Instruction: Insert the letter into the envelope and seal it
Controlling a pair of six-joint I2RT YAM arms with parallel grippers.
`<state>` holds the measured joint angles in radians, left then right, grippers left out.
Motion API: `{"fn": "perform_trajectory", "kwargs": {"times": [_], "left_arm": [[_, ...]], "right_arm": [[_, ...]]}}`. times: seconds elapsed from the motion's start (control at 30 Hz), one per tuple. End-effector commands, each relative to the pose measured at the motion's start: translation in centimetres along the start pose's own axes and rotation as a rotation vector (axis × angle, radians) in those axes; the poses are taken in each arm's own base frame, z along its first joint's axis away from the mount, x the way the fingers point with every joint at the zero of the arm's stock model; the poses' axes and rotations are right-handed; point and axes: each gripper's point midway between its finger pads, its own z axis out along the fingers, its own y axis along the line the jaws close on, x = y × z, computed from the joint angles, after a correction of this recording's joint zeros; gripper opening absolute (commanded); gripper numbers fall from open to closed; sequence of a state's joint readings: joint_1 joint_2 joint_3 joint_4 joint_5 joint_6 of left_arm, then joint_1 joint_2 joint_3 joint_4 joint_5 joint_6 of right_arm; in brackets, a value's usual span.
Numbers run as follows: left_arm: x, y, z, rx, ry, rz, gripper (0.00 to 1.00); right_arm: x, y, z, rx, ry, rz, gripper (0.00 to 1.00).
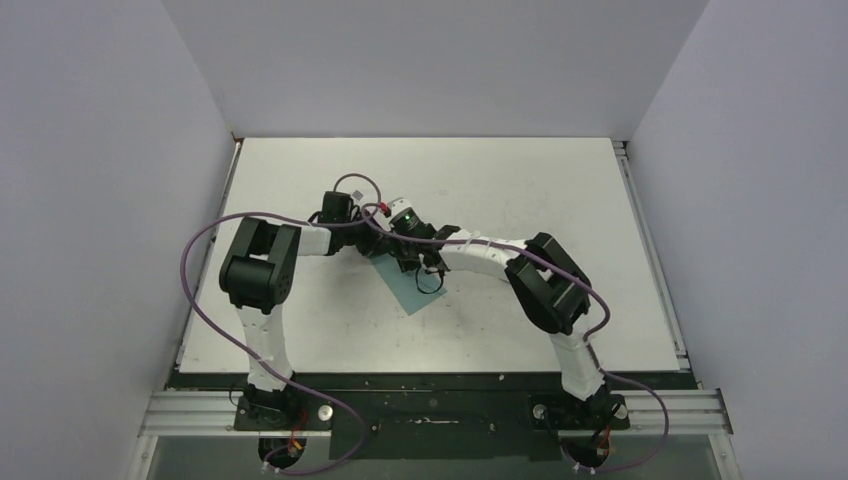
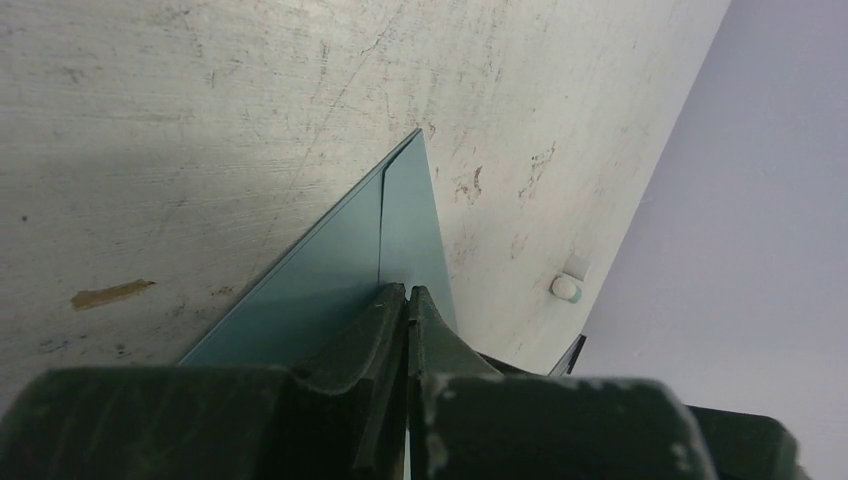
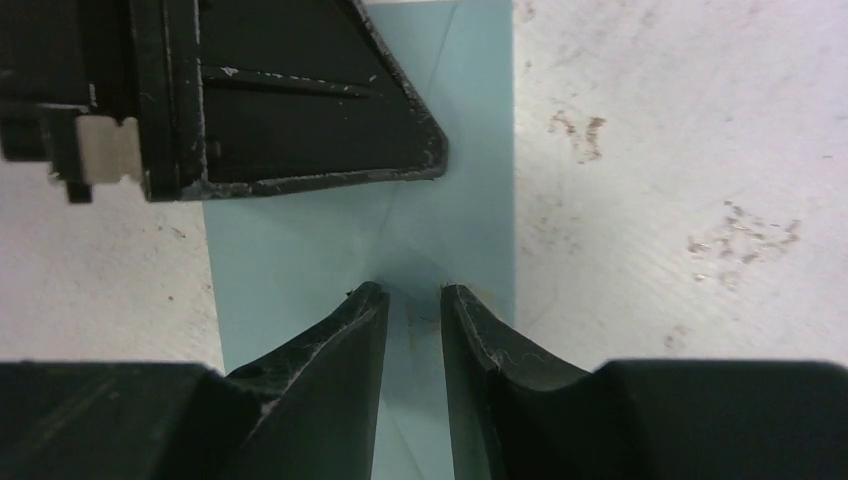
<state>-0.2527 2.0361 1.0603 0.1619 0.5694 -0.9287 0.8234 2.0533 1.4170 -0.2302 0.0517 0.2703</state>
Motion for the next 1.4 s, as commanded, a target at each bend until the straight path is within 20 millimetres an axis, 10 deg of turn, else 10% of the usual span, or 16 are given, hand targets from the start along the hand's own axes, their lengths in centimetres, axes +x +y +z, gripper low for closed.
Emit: {"fn": "perform_trajectory", "kwargs": {"times": [0.0, 0.6, 1.37], "left_arm": [[3.2, 6.8, 0.4, -0.213, 0.071, -0.111, 0.00], [3.1, 7.7, 0.1, -0.223, 0.072, -0.142, 0.00], [2.8, 8.2, 0.1, -0.242, 0.069, -0.133, 0.00]], "right_arm": [[0.9, 0.2, 1.7, 0.056, 0.049, 0.021, 0.27], [5.7, -0.7, 1.3, 0.079, 0.149, -0.092, 0.07], [13.9, -1.4, -1.4, -0.013, 0.361, -0.225, 0.35]]}}
